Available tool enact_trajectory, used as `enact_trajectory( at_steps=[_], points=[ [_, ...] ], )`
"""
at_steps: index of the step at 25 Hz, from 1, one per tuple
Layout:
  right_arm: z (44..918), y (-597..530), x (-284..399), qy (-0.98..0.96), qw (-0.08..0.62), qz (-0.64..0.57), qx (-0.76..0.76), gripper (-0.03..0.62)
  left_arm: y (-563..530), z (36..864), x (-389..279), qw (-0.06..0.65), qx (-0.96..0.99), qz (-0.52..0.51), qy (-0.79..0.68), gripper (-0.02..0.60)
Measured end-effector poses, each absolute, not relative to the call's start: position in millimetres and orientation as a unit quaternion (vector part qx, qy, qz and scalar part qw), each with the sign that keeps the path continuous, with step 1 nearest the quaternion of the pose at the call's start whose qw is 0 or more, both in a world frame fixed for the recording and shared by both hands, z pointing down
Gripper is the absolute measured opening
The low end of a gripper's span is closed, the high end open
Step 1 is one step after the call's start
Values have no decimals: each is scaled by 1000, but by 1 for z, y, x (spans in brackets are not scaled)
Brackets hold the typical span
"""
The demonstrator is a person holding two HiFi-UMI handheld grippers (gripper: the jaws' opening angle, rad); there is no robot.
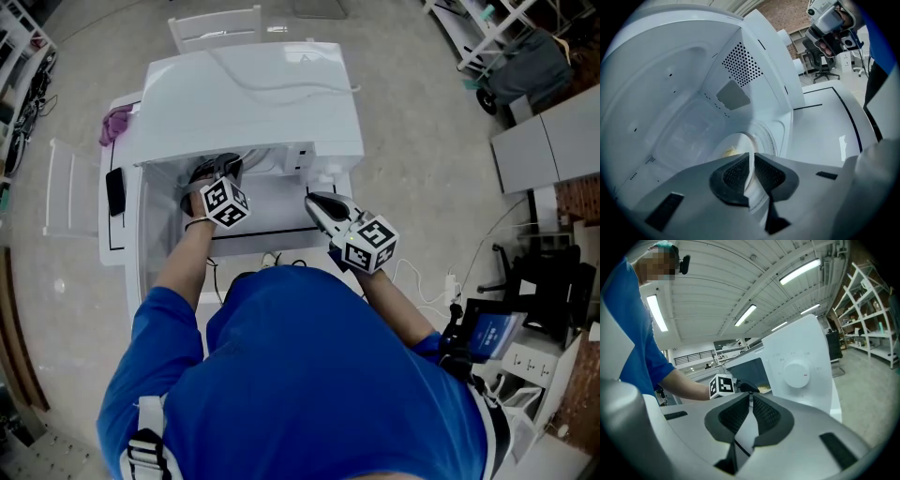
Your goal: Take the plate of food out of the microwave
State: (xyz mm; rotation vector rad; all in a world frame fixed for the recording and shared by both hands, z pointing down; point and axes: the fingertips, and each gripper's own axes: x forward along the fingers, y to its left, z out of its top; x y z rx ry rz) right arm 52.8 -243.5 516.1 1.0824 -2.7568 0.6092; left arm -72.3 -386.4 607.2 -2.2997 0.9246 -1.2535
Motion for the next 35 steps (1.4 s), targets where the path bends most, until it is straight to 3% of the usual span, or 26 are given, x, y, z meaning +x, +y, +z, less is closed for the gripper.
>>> enact_trajectory(
  at_steps=[35],
  points=[
    [535, -216, 68, -915, 55, 220, 334, 28, -318, 606, -85, 151, -810, -427, 373, 41]
  ],
)
